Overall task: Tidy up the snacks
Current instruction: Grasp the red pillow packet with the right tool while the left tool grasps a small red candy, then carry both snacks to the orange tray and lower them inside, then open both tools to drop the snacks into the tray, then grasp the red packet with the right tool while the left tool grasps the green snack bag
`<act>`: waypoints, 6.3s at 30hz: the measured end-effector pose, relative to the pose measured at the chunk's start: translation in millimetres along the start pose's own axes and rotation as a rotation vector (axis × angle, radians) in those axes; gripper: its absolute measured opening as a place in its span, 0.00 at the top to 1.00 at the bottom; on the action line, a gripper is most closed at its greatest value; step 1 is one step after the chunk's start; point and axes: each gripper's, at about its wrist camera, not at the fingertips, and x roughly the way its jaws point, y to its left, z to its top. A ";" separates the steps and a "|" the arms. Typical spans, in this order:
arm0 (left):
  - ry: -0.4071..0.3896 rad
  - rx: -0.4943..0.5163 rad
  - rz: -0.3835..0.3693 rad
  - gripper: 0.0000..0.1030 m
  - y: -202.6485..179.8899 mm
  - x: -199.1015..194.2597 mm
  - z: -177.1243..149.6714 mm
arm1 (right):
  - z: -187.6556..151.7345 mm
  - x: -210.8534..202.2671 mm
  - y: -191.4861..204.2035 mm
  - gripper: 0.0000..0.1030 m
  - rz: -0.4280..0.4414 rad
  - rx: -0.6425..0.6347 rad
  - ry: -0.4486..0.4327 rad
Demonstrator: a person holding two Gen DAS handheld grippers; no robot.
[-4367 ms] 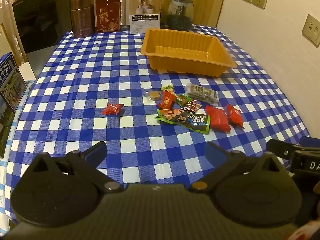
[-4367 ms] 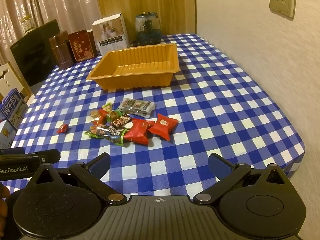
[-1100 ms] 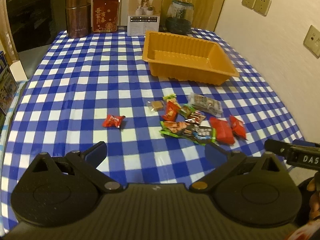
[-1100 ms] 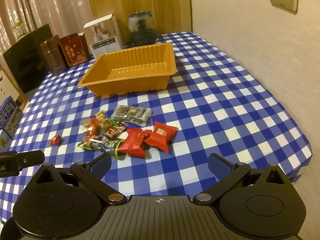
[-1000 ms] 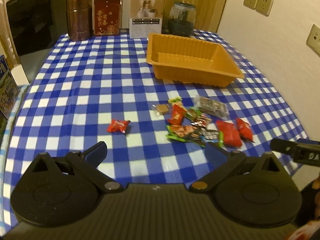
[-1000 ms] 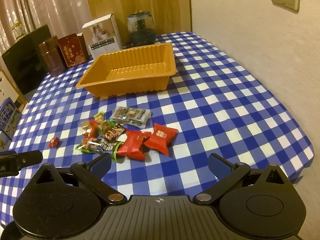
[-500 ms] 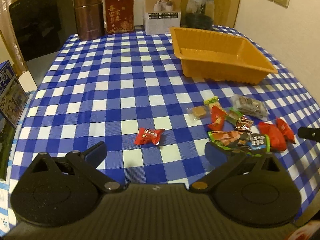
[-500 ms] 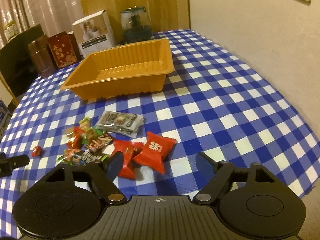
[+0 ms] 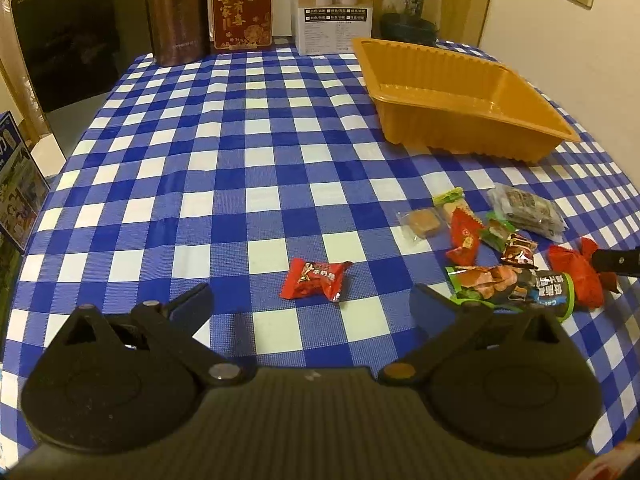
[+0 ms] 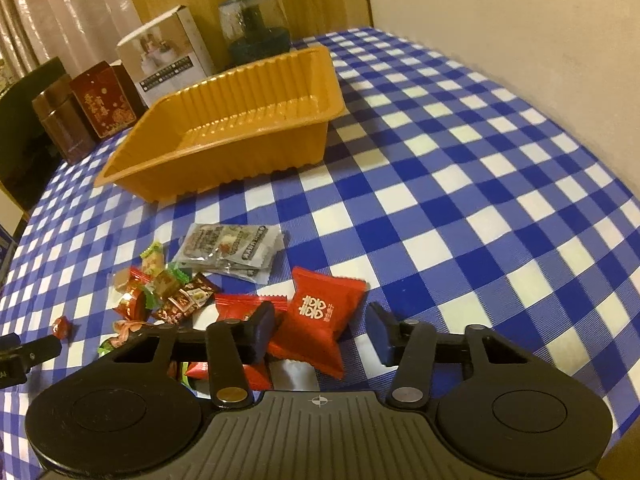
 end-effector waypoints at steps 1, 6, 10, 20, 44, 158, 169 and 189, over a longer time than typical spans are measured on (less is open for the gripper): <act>-0.001 0.003 -0.002 0.00 0.1 0.9 0.1 | -0.4 1.5 0.1 0.57 -0.002 0.000 0.005; -0.008 0.008 -0.004 0.00 -1.0 4.7 2.0 | -2.9 6.1 2.6 0.64 -0.012 -0.017 0.018; -0.010 0.010 -0.003 0.00 1.3 7.7 3.5 | -4.4 6.2 6.4 0.67 -0.025 -0.051 0.011; 0.000 0.042 -0.025 0.18 4.6 20.7 5.0 | -5.1 3.6 5.1 0.68 -0.030 -0.062 -0.002; 0.014 0.096 -0.045 0.81 -3.6 19.4 8.6 | -1.8 -0.9 5.2 0.68 -0.028 -0.056 -0.031; -0.193 -0.051 -0.176 0.49 -91.6 68.0 172.8 | 152.4 49.6 -7.5 0.36 0.132 0.027 -0.351; -0.199 -0.050 -0.180 0.42 -88.6 16.2 138.6 | 123.3 3.4 1.8 0.36 0.107 -0.005 -0.338; -0.145 0.047 -0.162 0.34 -87.5 -84.6 34.3 | 10.5 -91.9 17.3 0.36 0.074 0.001 -0.180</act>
